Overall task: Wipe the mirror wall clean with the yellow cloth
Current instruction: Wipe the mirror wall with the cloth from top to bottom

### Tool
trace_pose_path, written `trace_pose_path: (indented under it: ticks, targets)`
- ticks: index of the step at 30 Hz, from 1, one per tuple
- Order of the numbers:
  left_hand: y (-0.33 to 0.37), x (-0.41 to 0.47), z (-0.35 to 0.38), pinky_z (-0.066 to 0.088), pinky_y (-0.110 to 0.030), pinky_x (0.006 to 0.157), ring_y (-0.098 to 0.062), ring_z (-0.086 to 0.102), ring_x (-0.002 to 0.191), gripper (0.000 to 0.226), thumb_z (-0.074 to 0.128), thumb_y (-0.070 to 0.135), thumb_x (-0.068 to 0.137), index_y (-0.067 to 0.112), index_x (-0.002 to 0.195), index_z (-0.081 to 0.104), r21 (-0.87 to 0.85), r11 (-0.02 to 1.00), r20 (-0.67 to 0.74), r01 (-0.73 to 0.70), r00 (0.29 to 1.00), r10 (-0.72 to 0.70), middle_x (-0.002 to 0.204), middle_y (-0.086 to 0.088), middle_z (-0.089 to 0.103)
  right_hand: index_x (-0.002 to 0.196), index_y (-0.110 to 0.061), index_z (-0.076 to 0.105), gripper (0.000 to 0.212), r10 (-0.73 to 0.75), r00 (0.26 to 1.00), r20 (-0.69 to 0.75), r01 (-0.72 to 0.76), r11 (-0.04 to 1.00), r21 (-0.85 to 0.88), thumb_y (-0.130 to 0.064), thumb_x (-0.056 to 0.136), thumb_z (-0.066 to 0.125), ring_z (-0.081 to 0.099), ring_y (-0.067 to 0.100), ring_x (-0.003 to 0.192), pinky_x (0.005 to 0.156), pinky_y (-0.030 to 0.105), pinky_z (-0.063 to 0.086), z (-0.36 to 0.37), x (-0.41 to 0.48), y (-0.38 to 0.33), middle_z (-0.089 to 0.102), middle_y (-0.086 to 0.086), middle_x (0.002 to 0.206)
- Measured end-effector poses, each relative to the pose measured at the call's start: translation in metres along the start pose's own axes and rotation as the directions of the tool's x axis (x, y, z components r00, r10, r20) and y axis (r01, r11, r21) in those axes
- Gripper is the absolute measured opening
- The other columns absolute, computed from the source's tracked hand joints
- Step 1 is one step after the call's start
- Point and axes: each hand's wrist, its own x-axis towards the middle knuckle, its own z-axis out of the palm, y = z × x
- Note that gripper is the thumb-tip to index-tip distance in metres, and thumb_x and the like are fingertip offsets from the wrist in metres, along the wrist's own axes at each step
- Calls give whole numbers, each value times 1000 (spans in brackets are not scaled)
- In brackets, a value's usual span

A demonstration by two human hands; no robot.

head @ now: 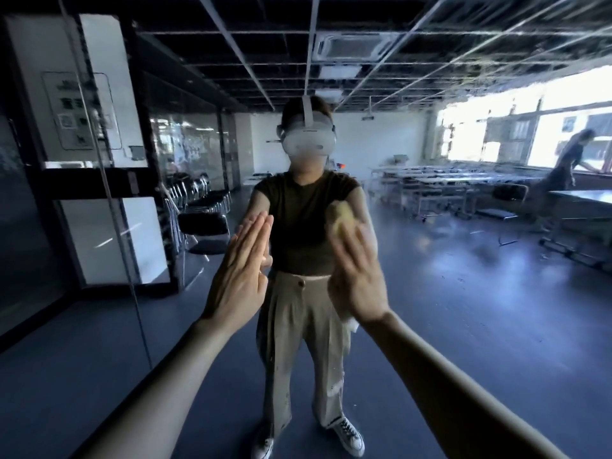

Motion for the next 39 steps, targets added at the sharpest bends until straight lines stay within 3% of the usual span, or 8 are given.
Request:
trace_pose_path:
  ticks: [6,11,17,20,23,27,32,39]
  targets:
    - [36,-1,27,14,-40,117,-20,8,145,76,35,-4,76,4,148,15,-38,997,115,-70,991,74,158,-6,10,143,-17,36,49,-399,882,251,433,896,-97,-6,97,46,34,23,136,115,38,26,-27,-20,34,36,2,147]
    - [68,26,49,22,-51,113,-25,11,145,73,29,1,75,3,147,18,-87,985,129,-149,979,159,156,-10,14,146,-18,27,78,32,993,112,-6,974,-227,-5,77,61,15,25,144,118,28,8,-95,-15,109,25,7,153]
    - [82,40,56,21,-50,113,-25,13,144,73,31,4,76,5,148,15,-69,972,140,-226,962,234,156,-10,16,140,-12,33,53,482,856,-189,-510,846,-156,-17,89,43,24,23,138,116,43,20,-114,-21,116,32,7,148]
    - [91,54,58,17,-46,115,-21,10,145,73,28,7,76,6,148,18,-46,976,147,-211,965,216,157,-6,13,144,-13,35,54,405,888,-216,-438,889,-133,-11,92,53,25,18,141,116,39,22,-96,-3,103,31,5,151]
    - [106,78,66,14,-42,116,-19,10,145,76,33,4,73,6,148,20,-40,977,128,-207,969,211,157,-6,13,147,-7,30,67,190,980,-59,-193,979,-58,4,87,58,17,25,145,118,41,15,-98,30,112,22,12,156]
    - [136,114,83,15,-42,117,-20,12,145,77,42,1,74,6,147,21,-24,968,81,-248,965,249,156,-8,17,151,-23,19,70,56,994,96,-46,994,-99,-7,91,53,10,21,146,118,38,16,-118,94,139,18,1,158]
    - [169,135,103,15,-44,116,-20,12,145,71,33,7,76,4,147,22,-35,945,73,-325,942,327,156,-5,15,146,-9,32,62,346,920,-184,-353,935,-10,-20,86,45,10,14,143,118,44,16,-168,56,176,20,0,153]
    - [173,133,116,13,-42,116,-20,12,145,73,33,6,75,6,147,21,30,949,119,-315,943,309,156,-6,18,148,-10,25,65,575,775,-264,-577,813,76,-10,84,40,8,12,143,118,42,11,-185,31,192,19,6,156]
